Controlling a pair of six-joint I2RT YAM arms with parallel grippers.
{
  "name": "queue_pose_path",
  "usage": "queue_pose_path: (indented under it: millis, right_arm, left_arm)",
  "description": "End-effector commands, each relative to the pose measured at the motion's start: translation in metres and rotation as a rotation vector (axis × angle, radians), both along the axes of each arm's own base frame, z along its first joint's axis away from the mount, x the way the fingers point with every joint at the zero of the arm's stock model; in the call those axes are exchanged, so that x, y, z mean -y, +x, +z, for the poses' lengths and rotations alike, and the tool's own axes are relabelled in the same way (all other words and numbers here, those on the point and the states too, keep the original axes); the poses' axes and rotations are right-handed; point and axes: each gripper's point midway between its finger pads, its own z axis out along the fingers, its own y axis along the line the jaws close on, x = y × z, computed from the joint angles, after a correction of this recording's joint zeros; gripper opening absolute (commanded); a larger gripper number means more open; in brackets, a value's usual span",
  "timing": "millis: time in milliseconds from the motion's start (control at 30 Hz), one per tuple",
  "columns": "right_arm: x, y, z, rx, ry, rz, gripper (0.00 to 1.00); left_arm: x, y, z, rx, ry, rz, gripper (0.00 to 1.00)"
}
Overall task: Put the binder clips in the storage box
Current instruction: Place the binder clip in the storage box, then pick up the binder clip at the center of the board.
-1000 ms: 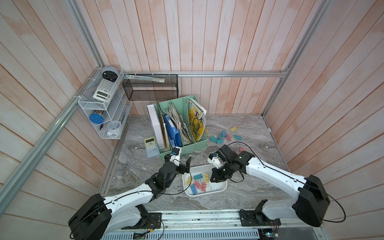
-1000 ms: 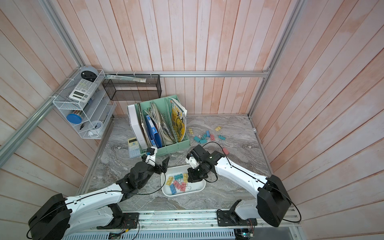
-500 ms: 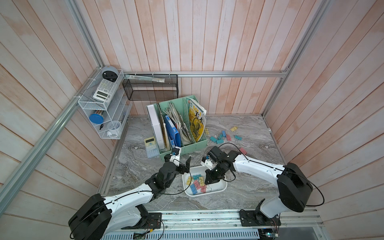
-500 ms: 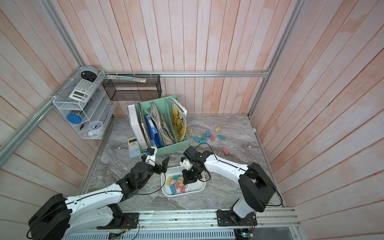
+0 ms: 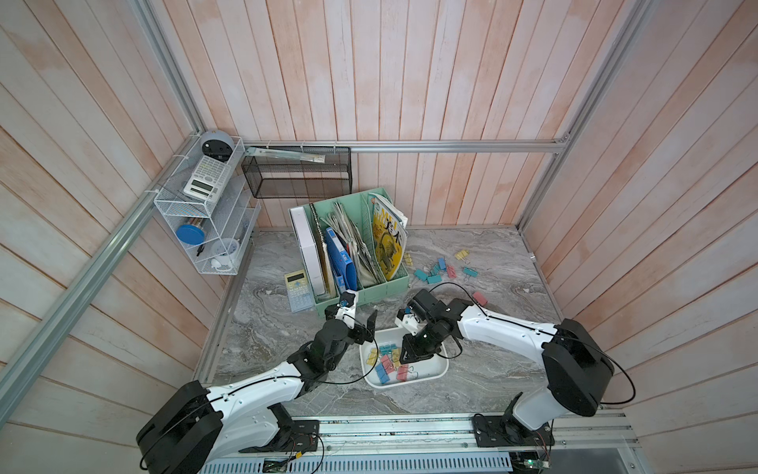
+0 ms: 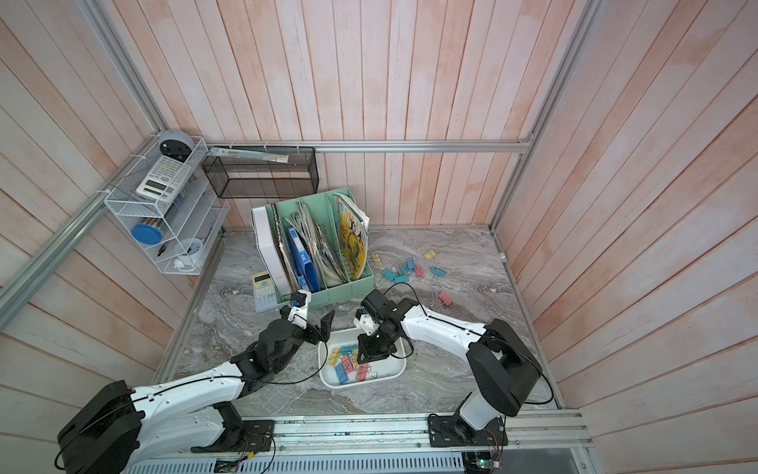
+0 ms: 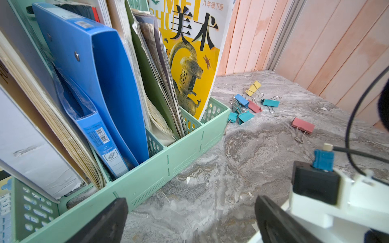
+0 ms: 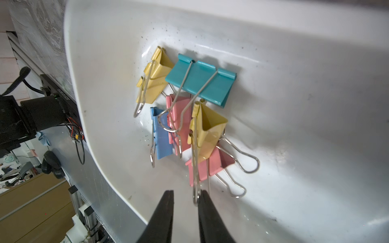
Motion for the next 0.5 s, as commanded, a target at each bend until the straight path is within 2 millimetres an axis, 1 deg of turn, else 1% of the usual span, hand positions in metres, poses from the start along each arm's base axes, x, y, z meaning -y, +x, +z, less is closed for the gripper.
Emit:
queue_pose_path:
  millis: [0, 67, 133, 200, 233, 267, 300, 333, 367, 400, 467]
  right_arm:
    - [0.012, 0.023, 0.022, 0.126, -0.014, -0.06, 0.35]
    - [0.024, 0.042, 0.035, 0.215, -0.025, -0.124, 0.4]
    - [0.038, 0.063, 0.054, 0.297, 0.001, -0.219, 0.42]
    - [0.064, 0.091, 0.072, 0.381, 0.035, -0.392, 0.42]
    - [0.082, 0.104, 0.077, 0.406, 0.036, -0.516, 0.42]
    - [0.109, 0.119, 0.079, 0.429, 0.03, -0.705, 0.42]
    - [0.132, 0.131, 0.082, 0.472, 0.046, -0.838, 0.42]
    - [0.149, 0.14, 0.085, 0.513, 0.077, -0.947, 0.42]
    - [0.173, 0.147, 0.087, 0.538, 0.099, -1.079, 0.42]
    - [0.199, 0.151, 0.085, 0.556, 0.104, -1.209, 0.42]
    - [0.237, 0.154, 0.081, 0.583, 0.102, -1.389, 0.43]
  left_arm:
    - [0.002, 0.001, 0.003, 0.009, 0.0, -0.003, 1.0]
    - [0.002, 0.001, 0.003, 0.01, 0.001, -0.003, 1.0]
    - [0.002, 0.0, 0.003, 0.011, 0.0, -0.003, 1.0]
    - [0.002, 0.0, 0.004, 0.014, -0.001, -0.002, 1.0]
    - [0.002, 0.0, 0.004, 0.012, 0.001, -0.002, 1.0]
    - [0.001, 0.0, 0.004, 0.013, 0.001, -0.001, 1.0]
    - [0.002, 0.0, 0.004, 0.012, 0.0, -0.002, 1.0]
    - [0.002, 0.0, 0.004, 0.011, -0.002, -0.003, 1.0]
    - [0.002, 0.0, 0.004, 0.011, -0.003, -0.005, 1.0]
    - [0.003, 0.0, 0.003, 0.009, 0.0, -0.006, 1.0]
    - [0.003, 0.001, 0.002, 0.007, 0.0, -0.006, 1.0]
